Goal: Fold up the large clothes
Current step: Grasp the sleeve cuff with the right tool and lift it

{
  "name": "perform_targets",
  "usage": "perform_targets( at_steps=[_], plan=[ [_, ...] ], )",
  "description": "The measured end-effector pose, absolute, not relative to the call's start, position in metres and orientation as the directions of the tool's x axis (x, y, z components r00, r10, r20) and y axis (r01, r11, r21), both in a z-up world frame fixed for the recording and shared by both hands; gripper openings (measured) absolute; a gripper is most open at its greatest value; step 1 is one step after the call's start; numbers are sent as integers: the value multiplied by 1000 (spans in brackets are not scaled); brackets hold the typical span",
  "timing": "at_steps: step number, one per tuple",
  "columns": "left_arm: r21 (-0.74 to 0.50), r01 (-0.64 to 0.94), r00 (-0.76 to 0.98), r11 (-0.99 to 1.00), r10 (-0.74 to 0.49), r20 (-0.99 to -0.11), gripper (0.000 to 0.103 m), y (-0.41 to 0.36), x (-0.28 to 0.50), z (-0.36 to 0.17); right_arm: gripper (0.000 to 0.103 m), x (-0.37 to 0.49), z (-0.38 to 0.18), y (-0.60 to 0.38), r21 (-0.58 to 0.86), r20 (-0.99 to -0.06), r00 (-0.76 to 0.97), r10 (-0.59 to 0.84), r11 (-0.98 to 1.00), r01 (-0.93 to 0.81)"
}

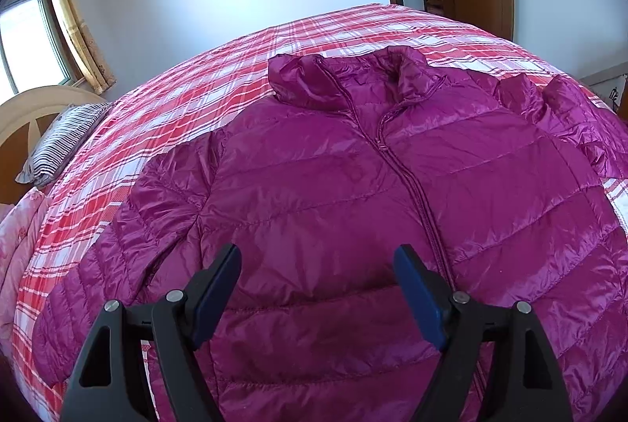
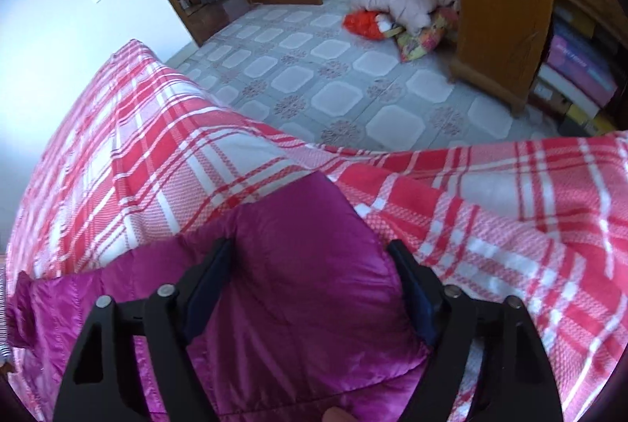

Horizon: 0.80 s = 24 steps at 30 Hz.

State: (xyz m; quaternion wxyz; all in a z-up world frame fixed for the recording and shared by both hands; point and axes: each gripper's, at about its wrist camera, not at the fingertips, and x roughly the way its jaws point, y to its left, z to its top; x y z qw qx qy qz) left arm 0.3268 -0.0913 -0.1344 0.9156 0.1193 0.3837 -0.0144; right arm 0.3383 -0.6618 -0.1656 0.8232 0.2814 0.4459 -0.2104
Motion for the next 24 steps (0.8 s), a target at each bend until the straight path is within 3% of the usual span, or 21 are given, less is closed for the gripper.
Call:
perform_targets(
  at_steps=[14,19,24],
  plan=[
    [198,119,707,973,58,-705,80,-92,323,-129,31,340,-146,-645,195,-788,583,-196,820,539],
    [190,117,707,975,52,-705,80,-91,321,-127,22,338,-130,-639,185,-750,624,-220,836,517],
    [171,117,706,978,39,-707,80,-89,318,-125,20,338,-106,-625,142,-716,649,-257,856,496]
  ],
)
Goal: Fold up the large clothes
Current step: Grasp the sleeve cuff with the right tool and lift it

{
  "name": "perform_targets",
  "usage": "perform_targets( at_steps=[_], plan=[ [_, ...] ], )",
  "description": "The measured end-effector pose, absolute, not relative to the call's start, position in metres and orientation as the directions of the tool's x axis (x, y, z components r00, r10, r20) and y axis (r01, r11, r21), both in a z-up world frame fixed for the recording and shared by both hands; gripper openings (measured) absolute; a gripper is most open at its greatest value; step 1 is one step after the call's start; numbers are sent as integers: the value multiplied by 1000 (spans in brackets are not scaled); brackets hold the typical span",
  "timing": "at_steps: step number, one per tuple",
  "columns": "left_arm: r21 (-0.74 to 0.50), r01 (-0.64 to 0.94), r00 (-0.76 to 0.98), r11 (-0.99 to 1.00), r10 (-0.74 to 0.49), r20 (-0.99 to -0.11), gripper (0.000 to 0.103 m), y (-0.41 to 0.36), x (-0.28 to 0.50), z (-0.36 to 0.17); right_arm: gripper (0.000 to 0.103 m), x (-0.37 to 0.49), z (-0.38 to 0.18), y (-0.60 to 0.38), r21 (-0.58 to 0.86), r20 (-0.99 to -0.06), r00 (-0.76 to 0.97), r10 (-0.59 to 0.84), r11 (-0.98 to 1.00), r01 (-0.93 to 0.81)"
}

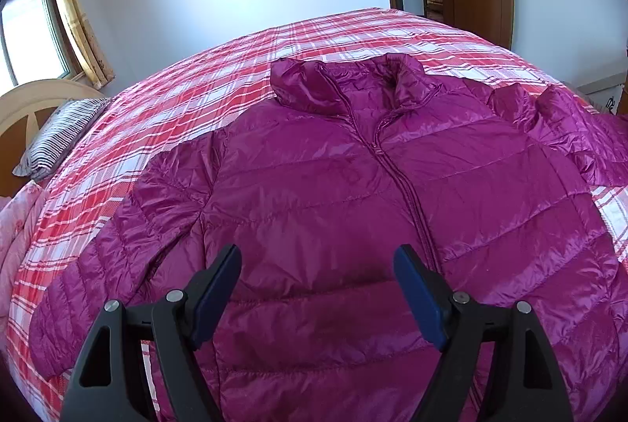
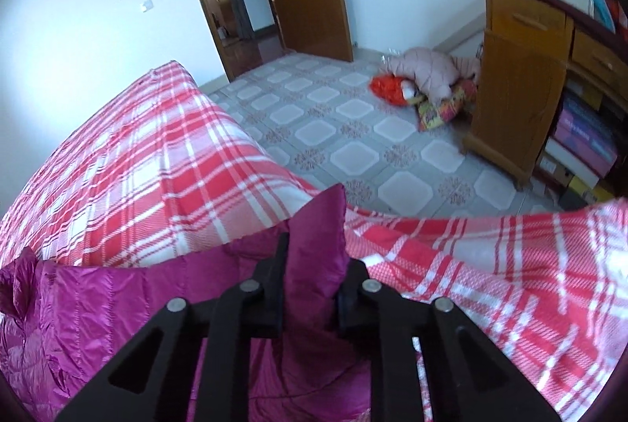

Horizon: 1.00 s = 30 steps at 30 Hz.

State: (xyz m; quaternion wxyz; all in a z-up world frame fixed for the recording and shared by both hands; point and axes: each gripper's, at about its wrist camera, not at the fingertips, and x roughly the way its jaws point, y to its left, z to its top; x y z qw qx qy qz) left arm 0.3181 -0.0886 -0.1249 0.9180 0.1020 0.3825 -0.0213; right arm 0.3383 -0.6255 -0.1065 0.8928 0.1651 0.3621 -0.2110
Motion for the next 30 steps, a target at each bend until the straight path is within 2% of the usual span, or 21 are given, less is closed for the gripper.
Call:
perform_targets(
  at_steps=[8,17,23,30],
  plan=[
    [138,120,726,983,8,-688,80,-82,307,-112,18,332,-56,-589,147,-650,718,-248,886,439],
    [94,114,748,989,-23,-663,80,-67,294,-97,17,339,8,-493,45,-589,782,-204,958,284],
    [68,95,757,993,-28,-653,80,-50,287,-91,17,345,23,-410,-43,-571,808,-144,988,146],
    [47,56,764,997,-12,-645,80,-23,281,-87,17,351,5,-316,-123,-574,817,-59,992,-15]
  ],
)
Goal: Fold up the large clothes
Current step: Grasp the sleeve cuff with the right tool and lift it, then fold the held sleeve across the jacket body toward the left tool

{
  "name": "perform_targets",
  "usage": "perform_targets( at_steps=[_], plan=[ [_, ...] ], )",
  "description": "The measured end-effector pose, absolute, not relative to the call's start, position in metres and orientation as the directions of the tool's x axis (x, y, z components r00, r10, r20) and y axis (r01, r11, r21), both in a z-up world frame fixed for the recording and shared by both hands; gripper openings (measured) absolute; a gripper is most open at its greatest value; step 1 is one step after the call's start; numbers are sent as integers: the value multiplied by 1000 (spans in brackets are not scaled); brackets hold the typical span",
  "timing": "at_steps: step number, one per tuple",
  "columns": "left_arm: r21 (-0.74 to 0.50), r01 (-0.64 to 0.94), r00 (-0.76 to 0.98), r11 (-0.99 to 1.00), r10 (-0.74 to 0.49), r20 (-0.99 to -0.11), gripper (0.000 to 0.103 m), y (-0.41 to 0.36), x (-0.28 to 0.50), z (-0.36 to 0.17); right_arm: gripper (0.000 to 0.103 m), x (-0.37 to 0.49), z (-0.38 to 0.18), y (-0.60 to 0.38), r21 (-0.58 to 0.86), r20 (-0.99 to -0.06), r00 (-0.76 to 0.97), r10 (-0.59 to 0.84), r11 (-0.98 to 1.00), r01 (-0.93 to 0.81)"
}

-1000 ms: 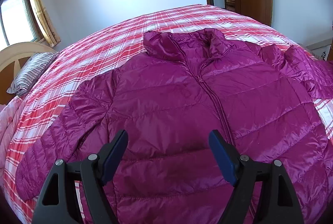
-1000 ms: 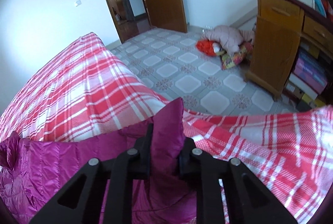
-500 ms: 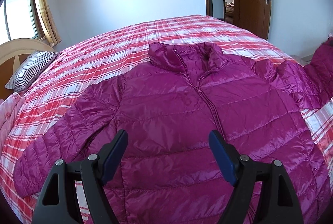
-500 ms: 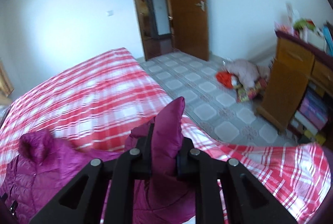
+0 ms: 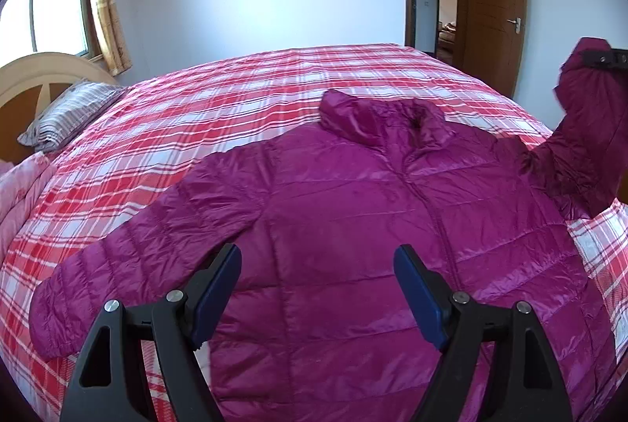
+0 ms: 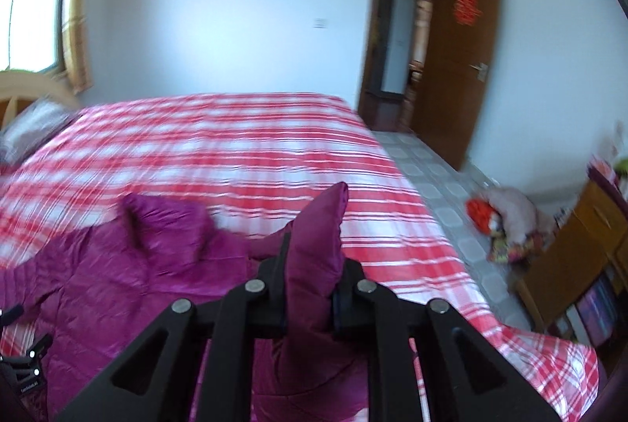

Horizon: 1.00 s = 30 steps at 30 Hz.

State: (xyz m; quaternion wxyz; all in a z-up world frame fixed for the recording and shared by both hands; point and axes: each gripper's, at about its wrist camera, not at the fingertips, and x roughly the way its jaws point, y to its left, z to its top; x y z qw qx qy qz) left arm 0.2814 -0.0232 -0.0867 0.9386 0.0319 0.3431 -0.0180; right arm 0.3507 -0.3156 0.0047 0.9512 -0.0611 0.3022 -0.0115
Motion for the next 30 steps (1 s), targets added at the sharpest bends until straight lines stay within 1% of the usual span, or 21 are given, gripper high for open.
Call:
perform_targets(
  at_steps=[5,12,27,28,30],
  plan=[
    [34,31,765,999,-2,-644,80,-6,279,-87,17,356,-16,-266,-158,-586,810,-10,982,-103],
    [26,9,759,1000,10,-651,80,10,280,-93,17,358,-38,-225,-178,-614,789,24,970,-168],
    [40,-1,749,999,27,-663,80,21,280,-101,17,360,-76,-189,-181,-671,740,52,956,-231],
    [43,-1,748,999,29,-663,80,22,280,-101,17,361,-80,-185,-175,-680,731,58,955,-240],
    [45,6,741,999,26,-671,80,24,279,-100,25,365,-87,-179,-154,-704,705,79,953,-261]
  ],
)
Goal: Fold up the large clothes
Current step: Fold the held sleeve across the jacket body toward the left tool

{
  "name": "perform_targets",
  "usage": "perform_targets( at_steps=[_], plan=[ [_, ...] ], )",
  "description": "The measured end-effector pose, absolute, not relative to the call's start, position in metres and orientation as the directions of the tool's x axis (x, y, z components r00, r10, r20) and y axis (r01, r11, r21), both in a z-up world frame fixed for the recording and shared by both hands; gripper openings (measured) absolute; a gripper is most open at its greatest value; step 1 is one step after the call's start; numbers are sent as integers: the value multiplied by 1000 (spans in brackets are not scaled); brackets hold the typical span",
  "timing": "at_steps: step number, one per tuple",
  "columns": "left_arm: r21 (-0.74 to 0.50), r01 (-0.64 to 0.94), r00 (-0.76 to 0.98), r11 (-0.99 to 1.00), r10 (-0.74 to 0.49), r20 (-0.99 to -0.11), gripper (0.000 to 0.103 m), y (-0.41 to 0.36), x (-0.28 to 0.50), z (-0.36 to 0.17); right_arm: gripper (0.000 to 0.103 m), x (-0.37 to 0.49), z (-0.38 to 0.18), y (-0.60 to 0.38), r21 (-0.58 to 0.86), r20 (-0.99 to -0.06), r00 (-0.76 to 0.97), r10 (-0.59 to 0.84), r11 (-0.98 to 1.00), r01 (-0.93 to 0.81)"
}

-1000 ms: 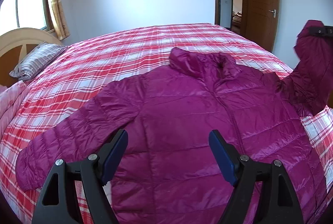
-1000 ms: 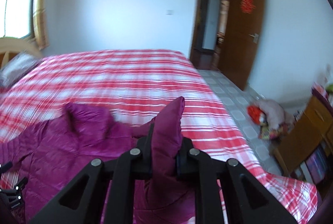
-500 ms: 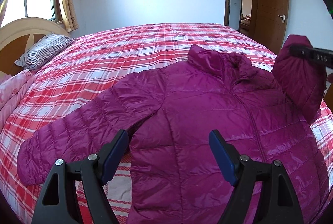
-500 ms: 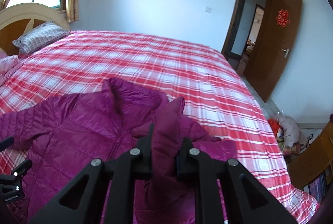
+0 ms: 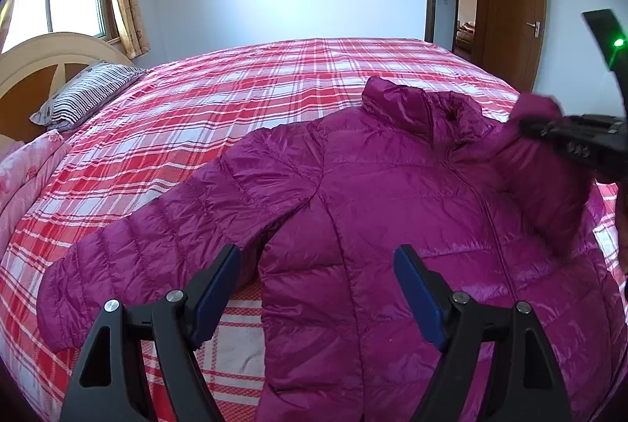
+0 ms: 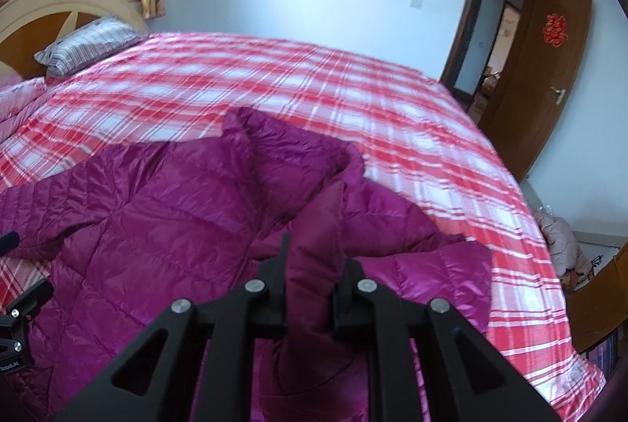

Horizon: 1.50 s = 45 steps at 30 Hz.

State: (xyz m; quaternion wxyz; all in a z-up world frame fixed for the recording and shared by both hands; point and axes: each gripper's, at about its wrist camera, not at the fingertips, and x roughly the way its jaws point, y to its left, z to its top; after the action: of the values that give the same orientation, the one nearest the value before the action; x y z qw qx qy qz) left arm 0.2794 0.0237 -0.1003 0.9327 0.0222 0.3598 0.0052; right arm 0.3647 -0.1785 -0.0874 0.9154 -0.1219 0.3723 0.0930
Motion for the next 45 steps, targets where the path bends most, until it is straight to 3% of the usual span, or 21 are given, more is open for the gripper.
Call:
perform_targets(
  at_steps=[1,2,3,5,8,12,19,22,26,33,41,42,45],
  plan=[
    [45,12,735,999,22,-678,80,25,279,-100,39,365,-91,-176,-122,-709,697,106,955,-269],
    [48,19,728,999,19,-686,80,28,279,-99,83,366,-93,-173,-91,-711,690,133,956,-277],
    [63,23,723,998,27,-691,80,32,278,-98,101,364,-94,-173,-66,-713,685,153,957,-283],
    [92,20,725,996,49,-687,80,38,276,-93,97,358,-98,-173,3,-717,661,223,949,-317],
    [115,26,718,993,62,-693,80,49,273,-85,89,348,-105,-173,-15,-741,633,225,937,-350],
    [132,47,723,990,57,-689,80,51,272,-70,89,327,-102,-213,18,-746,628,222,949,-314],
    [11,179,685,984,-116,-719,80,5,291,-52,91,287,-83,-323,275,-692,664,283,954,-119],
    [-99,242,644,965,-236,-728,80,-26,302,-51,91,276,-84,-341,257,-689,687,232,964,-69],
    [-157,287,602,945,-306,-738,80,-74,321,-65,91,270,-100,-349,266,-712,665,227,963,-45],
    [-85,188,526,978,-173,-832,80,-91,354,-135,91,249,-118,-353,232,-716,661,226,969,-80],
    [-123,165,530,979,-193,-826,80,-72,344,-149,91,242,-136,-388,226,-731,663,161,974,12],
    [-136,165,528,977,-204,-824,79,-72,343,-150,91,241,-138,-387,223,-730,665,155,975,18],
    [-174,160,513,972,-232,-827,63,-74,341,-150,91,242,-144,-381,234,-737,654,170,972,11]
  ],
)
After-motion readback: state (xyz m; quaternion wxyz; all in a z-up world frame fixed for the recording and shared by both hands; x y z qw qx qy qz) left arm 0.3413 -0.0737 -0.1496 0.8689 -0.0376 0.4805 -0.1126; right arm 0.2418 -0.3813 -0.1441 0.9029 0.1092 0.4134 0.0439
